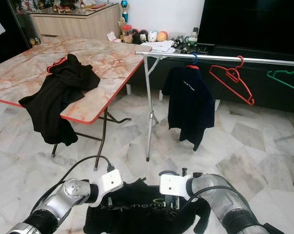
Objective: Hang hanger
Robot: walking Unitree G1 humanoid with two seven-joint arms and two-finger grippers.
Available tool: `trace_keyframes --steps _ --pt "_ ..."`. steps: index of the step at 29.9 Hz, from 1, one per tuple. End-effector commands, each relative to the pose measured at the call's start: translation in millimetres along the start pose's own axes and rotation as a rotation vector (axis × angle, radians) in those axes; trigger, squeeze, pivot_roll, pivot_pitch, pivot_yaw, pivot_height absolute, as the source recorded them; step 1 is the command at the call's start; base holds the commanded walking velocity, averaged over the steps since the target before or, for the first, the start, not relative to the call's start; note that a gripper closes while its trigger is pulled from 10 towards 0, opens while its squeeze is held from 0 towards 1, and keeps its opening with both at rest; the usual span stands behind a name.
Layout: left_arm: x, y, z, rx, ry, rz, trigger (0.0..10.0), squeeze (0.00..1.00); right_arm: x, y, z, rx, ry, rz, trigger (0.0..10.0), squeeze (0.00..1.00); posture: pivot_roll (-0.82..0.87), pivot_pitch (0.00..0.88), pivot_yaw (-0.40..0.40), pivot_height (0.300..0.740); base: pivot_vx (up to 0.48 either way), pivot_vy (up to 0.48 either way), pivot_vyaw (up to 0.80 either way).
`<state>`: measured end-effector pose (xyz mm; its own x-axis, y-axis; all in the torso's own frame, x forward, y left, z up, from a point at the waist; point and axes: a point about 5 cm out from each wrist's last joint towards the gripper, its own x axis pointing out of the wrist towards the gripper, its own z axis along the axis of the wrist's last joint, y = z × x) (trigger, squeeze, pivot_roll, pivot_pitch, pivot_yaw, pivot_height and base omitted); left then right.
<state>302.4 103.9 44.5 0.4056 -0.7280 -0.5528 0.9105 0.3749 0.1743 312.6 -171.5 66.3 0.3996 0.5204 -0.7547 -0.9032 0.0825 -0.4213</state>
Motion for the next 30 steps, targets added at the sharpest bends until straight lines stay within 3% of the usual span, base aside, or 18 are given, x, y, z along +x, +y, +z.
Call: trace_keyframes --steps 1,30 --pt "-0.7 2.2 -0.9 0.007 0.015 0.001 0.0 0.0 -4.8 -9.5 9.1 -0.014 -0.041 -0.033 10.0 0.0 -0.07 0.0 0.042 0.74 0.0 0.0 0.0" --pt "-2.2 4.2 -2.0 0.03 0.03 0.008 0.0 0.0 -9.9 -12.2 6.0 -0.002 -0.036 -0.022 10.0 0.0 -0.07 0.005 0.035 0.74 0.0 0.0 0.0"
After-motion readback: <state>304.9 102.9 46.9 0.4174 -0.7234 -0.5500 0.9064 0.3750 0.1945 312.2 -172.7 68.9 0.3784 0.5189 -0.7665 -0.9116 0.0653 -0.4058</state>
